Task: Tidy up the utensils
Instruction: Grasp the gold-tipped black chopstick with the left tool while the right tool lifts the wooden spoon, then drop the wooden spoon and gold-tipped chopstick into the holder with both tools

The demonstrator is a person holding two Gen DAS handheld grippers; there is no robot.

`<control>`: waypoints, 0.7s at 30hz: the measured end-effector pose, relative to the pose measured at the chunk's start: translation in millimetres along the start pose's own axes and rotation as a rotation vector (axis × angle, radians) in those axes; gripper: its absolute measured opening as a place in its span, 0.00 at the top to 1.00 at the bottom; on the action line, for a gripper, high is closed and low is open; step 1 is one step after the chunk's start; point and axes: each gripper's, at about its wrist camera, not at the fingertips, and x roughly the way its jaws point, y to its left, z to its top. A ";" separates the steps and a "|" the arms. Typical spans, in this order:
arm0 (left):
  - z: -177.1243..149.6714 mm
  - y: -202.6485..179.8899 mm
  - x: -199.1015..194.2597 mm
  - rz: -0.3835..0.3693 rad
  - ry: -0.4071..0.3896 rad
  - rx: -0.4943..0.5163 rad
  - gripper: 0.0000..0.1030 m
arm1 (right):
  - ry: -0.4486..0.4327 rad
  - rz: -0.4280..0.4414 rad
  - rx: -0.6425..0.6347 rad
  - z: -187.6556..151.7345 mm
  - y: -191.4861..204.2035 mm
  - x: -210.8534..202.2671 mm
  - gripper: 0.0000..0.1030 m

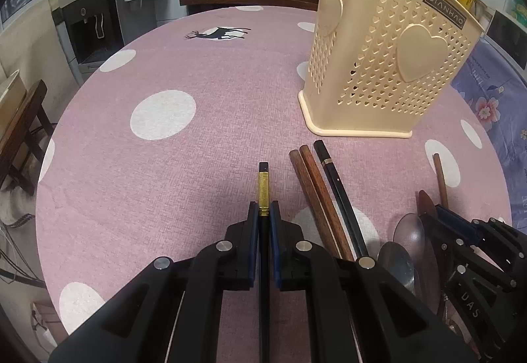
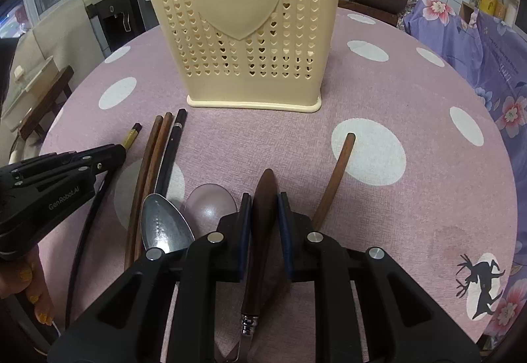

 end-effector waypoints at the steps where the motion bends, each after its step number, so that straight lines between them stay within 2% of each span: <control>1: 0.1 0.0 0.3 -0.002 -0.001 -0.002 0.92 | -0.004 0.008 0.006 -0.1 -1.4 -0.7 0.83; 9: 6.0 6.1 -8.2 -0.047 -0.039 -0.041 0.92 | -0.088 0.083 0.061 1.2 -18.7 -23.2 0.84; 16: 14.5 10.1 -47.3 -0.091 -0.146 -0.057 0.92 | -0.233 0.104 0.096 0.8 -35.6 -70.0 0.84; 21: 22.6 18.1 -89.5 -0.123 -0.254 -0.070 0.92 | -0.325 0.112 0.119 -1.3 -50.8 -108.1 0.84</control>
